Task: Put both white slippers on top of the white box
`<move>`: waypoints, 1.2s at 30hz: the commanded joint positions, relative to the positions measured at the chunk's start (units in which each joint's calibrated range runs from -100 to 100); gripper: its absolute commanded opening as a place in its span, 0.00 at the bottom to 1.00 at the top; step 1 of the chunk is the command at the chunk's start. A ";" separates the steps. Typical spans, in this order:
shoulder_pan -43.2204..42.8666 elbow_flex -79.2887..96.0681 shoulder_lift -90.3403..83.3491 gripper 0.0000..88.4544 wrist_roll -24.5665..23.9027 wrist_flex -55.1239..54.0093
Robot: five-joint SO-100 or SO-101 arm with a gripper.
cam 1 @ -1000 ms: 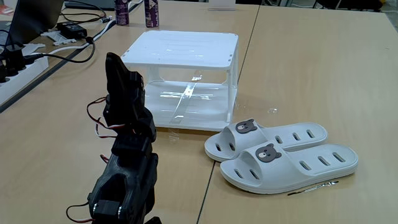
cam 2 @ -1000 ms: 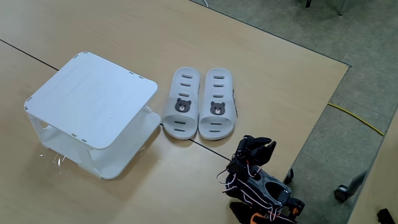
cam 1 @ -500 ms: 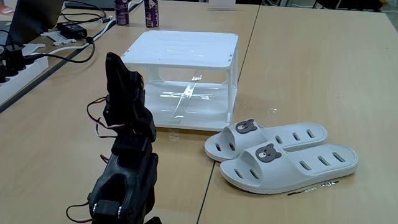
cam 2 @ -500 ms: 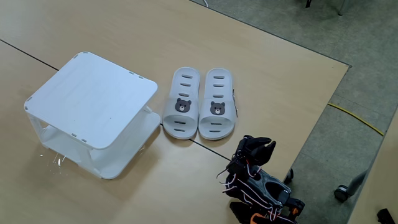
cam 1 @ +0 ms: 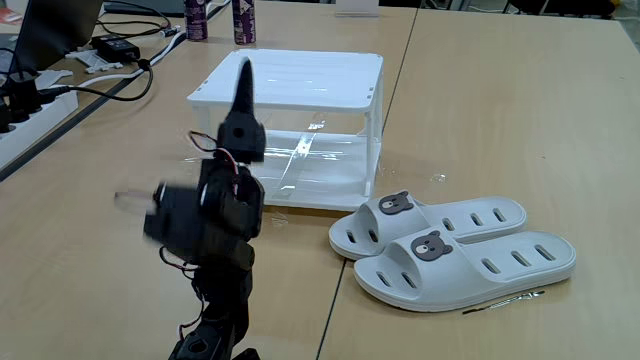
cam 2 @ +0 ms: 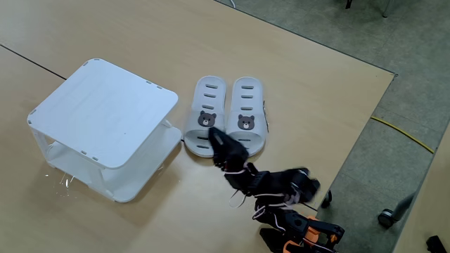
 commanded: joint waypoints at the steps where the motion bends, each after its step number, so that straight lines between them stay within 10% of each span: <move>1: 0.34 0.35 21.88 0.01 0.42 0.04; 20: 9.71 -10.65 64.20 0.01 0.42 0.04; 36: 22.71 -19.31 66.81 0.06 0.42 -0.05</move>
